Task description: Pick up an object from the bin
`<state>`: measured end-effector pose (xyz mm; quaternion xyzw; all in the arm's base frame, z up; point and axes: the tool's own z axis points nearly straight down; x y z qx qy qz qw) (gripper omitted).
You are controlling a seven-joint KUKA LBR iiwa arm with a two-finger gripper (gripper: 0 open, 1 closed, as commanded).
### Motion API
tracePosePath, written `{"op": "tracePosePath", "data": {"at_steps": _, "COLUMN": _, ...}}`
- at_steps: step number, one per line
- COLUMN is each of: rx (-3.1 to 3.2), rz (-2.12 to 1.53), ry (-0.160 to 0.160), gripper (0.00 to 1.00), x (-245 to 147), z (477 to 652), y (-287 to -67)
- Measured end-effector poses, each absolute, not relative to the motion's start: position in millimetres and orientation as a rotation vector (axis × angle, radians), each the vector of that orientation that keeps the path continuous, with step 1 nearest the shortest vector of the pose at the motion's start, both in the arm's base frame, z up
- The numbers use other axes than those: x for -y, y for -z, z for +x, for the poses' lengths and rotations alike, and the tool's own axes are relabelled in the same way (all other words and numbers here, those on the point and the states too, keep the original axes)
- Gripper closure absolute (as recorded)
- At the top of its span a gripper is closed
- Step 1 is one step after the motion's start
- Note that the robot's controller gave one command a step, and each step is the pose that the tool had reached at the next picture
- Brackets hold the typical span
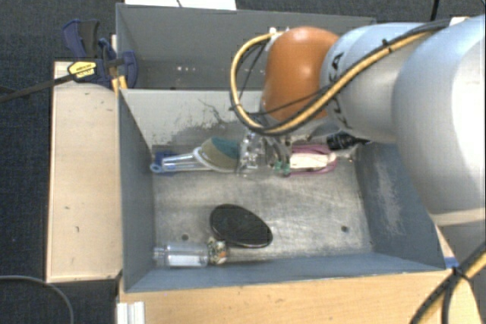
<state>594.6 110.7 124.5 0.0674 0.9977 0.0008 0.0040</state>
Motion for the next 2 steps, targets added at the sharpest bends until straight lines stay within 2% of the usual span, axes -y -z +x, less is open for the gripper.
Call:
{"op": "tracePosePath", "data": {"at_steps": 1, "rx": -3.143, "rz": -0.043, "ry": 0.003, "gripper": 1.00, "x": -58.9, "z": 540.2, "y": -112.2}}
{"op": "tracePosePath", "data": {"at_steps": 2, "rx": -3.103, "rz": -0.423, "ry": 0.001, "gripper": 1.00, "x": -43.6, "z": 530.0, "y": -257.8}}
